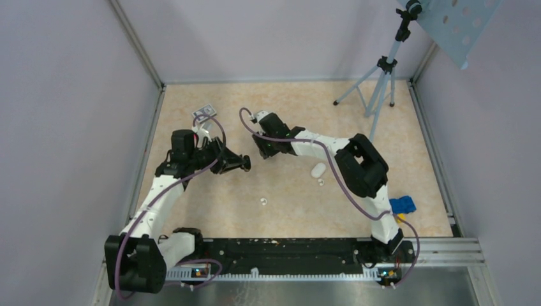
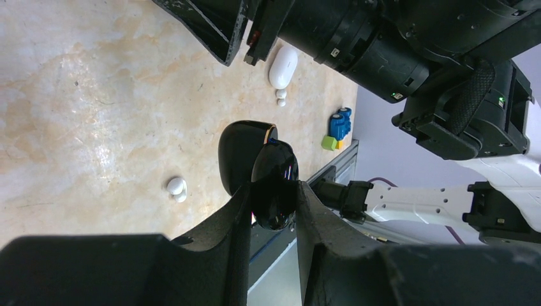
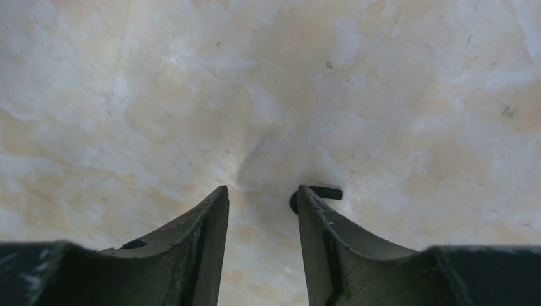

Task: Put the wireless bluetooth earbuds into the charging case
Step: Adjust the left earbud at the center of the board.

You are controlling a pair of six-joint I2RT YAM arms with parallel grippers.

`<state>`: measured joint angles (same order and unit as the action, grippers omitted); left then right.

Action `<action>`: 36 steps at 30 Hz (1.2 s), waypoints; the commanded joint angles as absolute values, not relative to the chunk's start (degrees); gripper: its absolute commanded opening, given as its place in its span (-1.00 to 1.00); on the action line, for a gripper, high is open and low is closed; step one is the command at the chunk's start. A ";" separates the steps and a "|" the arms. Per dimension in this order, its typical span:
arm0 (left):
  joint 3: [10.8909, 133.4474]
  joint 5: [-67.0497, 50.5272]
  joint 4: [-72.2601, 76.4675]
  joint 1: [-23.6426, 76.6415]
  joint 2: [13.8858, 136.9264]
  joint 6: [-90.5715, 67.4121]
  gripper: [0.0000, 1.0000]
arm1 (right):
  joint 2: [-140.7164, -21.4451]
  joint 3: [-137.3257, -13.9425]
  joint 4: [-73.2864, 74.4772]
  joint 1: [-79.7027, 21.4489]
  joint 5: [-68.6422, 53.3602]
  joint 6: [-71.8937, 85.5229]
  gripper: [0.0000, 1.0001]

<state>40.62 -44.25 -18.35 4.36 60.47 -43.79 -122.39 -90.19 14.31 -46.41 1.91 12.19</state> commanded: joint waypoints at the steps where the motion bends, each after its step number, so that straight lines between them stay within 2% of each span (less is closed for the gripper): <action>1: 41.42 -44.71 -18.28 3.96 58.98 -42.78 -1.00 | -116.18 -86.49 9.44 -45.77 -0.62 -7.27 -0.20; 5: 41.19 -44.69 -18.19 3.96 58.89 -43.11 -1.00 | -111.56 -78.63 1.26 -45.68 -3.57 -19.53 -0.22; 8: 41.16 -44.90 -18.07 3.96 58.80 -43.40 -1.00 | -113.72 -83.65 8.07 -44.81 -5.64 -21.68 -0.21; 15: 41.91 -45.04 -18.13 3.87 58.63 -43.27 -1.00 | -115.14 -87.09 12.08 -44.38 -4.98 -20.74 -0.20; 19: 41.83 -45.13 -18.30 3.87 58.84 -43.09 -1.00 | -114.40 -87.61 13.98 -44.38 -1.46 -14.39 -0.19; 28: 41.42 -45.21 -17.85 3.78 59.49 -42.98 -1.00 | -110.35 -80.77 11.57 -45.11 7.39 13.41 -0.09; 36: 41.29 -45.55 -17.93 3.78 59.68 -42.74 -1.00 | -112.87 -81.22 12.36 -45.56 7.48 17.00 -0.08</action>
<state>40.62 -44.29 -19.05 4.14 60.14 -43.70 -114.04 -80.88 13.32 -45.06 6.61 12.84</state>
